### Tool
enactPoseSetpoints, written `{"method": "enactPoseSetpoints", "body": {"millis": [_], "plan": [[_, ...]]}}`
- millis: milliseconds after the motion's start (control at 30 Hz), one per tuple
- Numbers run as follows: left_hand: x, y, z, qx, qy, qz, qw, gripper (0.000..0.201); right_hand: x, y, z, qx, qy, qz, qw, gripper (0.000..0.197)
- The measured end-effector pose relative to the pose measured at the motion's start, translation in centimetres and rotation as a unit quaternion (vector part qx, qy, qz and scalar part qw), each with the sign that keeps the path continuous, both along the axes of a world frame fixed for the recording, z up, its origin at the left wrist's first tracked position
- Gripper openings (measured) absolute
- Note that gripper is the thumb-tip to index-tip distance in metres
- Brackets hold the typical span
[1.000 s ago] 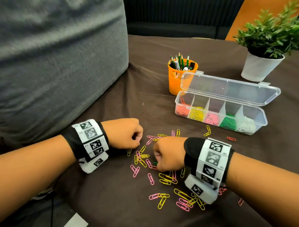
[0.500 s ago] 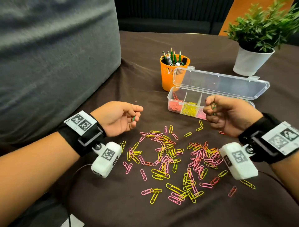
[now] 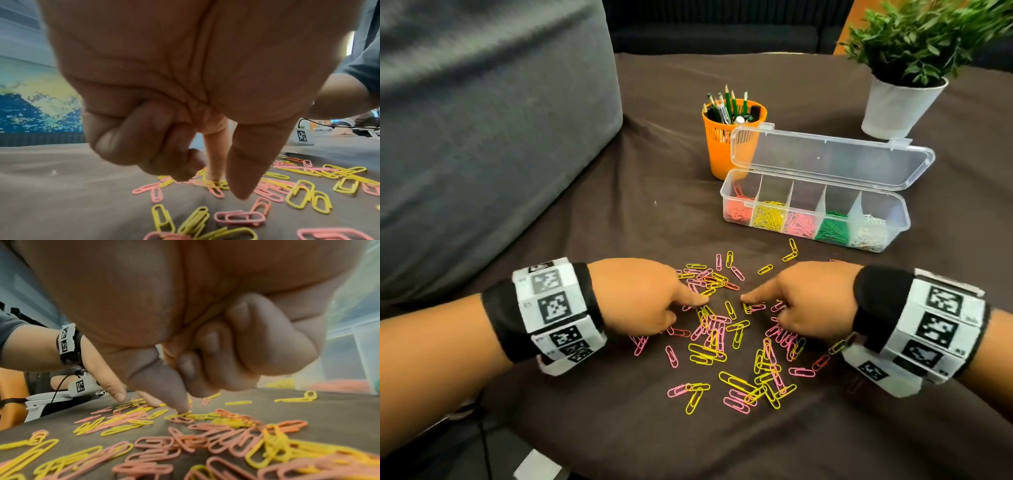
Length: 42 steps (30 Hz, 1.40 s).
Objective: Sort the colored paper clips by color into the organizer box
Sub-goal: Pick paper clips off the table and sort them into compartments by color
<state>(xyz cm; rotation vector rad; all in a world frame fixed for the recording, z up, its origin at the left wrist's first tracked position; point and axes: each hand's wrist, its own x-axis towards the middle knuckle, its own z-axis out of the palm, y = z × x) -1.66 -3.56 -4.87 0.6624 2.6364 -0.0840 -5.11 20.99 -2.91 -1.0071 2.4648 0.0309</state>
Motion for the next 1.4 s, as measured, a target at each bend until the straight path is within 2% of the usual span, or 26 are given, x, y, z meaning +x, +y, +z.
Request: {"method": "enactPoseSetpoints", "body": {"millis": [100,200,267,333,433,500,600,633,733,800,900,967,1033,1100,1167,1300,1367,1400], "plan": [[0.4,-1.4,0.9,0.026,-0.03,0.022,0.999,0.049,-0.4,0.9,0.9,-0.02,-0.014,-0.032,0.999,0.059],[-0.3,-2.0,1.0,0.074,-0.011,0.058,0.996,0.043,-1.3,1.6,1.1,-0.04,-0.01,-0.043,0.998,0.059],[-0.5,-2.2,0.7,0.034,-0.013,0.063,0.997,0.05,-1.3,1.7,0.7,-0.043,-0.025,-0.038,0.998,0.06],[-0.2,-2.2,0.4,-0.023,-0.032,0.055,0.998,0.058,-1.0,1.9,0.1,-0.043,-0.081,-0.038,0.995,0.059],[-0.1,-2.7,0.5,-0.047,-0.011,0.064,0.997,0.062,-1.3,3.9,-0.4,-0.088,-0.143,-0.088,0.982,0.054],[-0.1,-3.4,0.9,-0.046,0.002,0.078,0.996,0.056,-2.3,6.4,-0.6,-0.103,-0.094,-0.131,0.982,0.046],[0.5,-4.8,1.2,-0.06,-0.008,0.109,0.992,0.027,-2.9,10.5,-1.2,-0.108,-0.019,-0.202,0.973,0.026],[0.6,-5.3,1.2,-0.073,-0.015,0.129,0.989,0.026,-2.7,11.6,-1.5,-0.105,-0.015,-0.22,0.97,0.022],[0.8,-6.5,0.1,-0.095,-0.045,0.177,0.979,0.042,-1.6,13.3,-2.4,-0.059,-0.027,-0.228,0.972,0.021],[0.6,-6.4,-0.6,-0.046,-0.066,0.184,0.98,0.04,-0.9,12.9,-3.1,-0.04,-0.035,-0.206,0.977,0.022],[0.3,-5.1,-0.4,0.108,-0.111,0.177,0.972,0.022,-0.1,11.4,-3.5,-0.059,-0.045,-0.168,0.983,0.023],[0.0,-4.8,0.3,0.168,-0.091,0.188,0.963,0.014,0.0,10.5,-3.1,-0.093,-0.062,-0.162,0.98,0.022],[-0.5,-5.5,0.7,0.169,-0.033,0.208,0.963,0.017,-0.2,10.2,-2.7,-0.13,-0.069,-0.165,0.975,0.02],[-0.9,-6.8,1.0,0.126,0.014,0.227,0.966,0.018,-0.3,10.3,-2.6,-0.158,-0.086,-0.164,0.97,0.014],[-0.7,-8.3,1.3,0.09,0.023,0.253,0.963,0.019,-0.3,10.4,-2.8,-0.157,-0.094,-0.16,0.97,0.007],[0.3,-10.1,0.8,0.016,-0.053,0.271,0.961,0.013,-0.7,11.6,-3.0,-0.15,-0.108,-0.21,0.96,0.027],[0.9,-9.7,0.5,0.072,-0.1,0.276,0.953,0.018,-1.2,12.1,-2.8,-0.188,-0.14,-0.253,0.939,0.02],[0.8,-8.9,0.6,0.132,-0.108,0.284,0.943,0.022,-1.7,12.1,-2.4,-0.216,-0.148,-0.279,0.924,0.013]]}}
